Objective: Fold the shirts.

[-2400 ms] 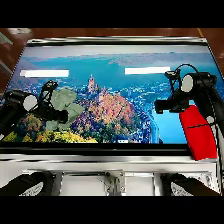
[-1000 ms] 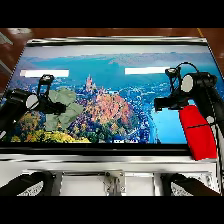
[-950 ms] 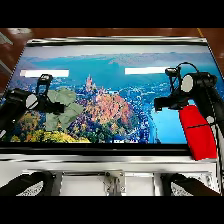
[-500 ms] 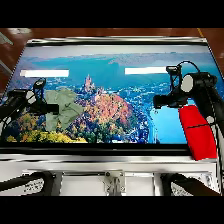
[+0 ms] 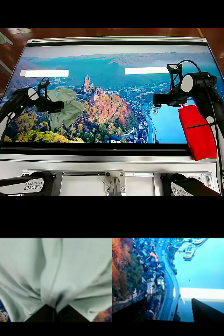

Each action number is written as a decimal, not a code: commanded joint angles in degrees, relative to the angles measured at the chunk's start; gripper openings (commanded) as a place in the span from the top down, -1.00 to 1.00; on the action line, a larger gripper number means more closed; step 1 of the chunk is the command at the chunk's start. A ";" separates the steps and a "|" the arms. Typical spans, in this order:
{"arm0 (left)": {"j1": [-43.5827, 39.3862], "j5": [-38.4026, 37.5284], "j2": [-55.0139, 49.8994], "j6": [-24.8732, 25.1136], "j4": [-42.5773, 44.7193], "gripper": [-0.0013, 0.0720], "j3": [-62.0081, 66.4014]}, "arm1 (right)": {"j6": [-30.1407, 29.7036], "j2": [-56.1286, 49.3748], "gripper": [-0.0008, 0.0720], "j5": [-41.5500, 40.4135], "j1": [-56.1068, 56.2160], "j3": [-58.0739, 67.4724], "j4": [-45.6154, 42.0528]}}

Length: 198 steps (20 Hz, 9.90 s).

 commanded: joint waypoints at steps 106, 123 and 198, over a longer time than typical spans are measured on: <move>-9.46 -28.94 30.75 6.67 -19.91 0.87 28.72 | -15.45 28.48 0.83 13.70 -8.26 19.06 28.24; -13.99 25.22 20.33 3.87 -26.27 0.87 -8.09 | -10.75 7.15 0.83 -23.47 -8.26 -10.67 27.06; 2.10 -12.44 51.63 5.33 -20.55 0.87 8.22 | -18.10 29.86 0.83 -42.93 -8.26 19.37 28.52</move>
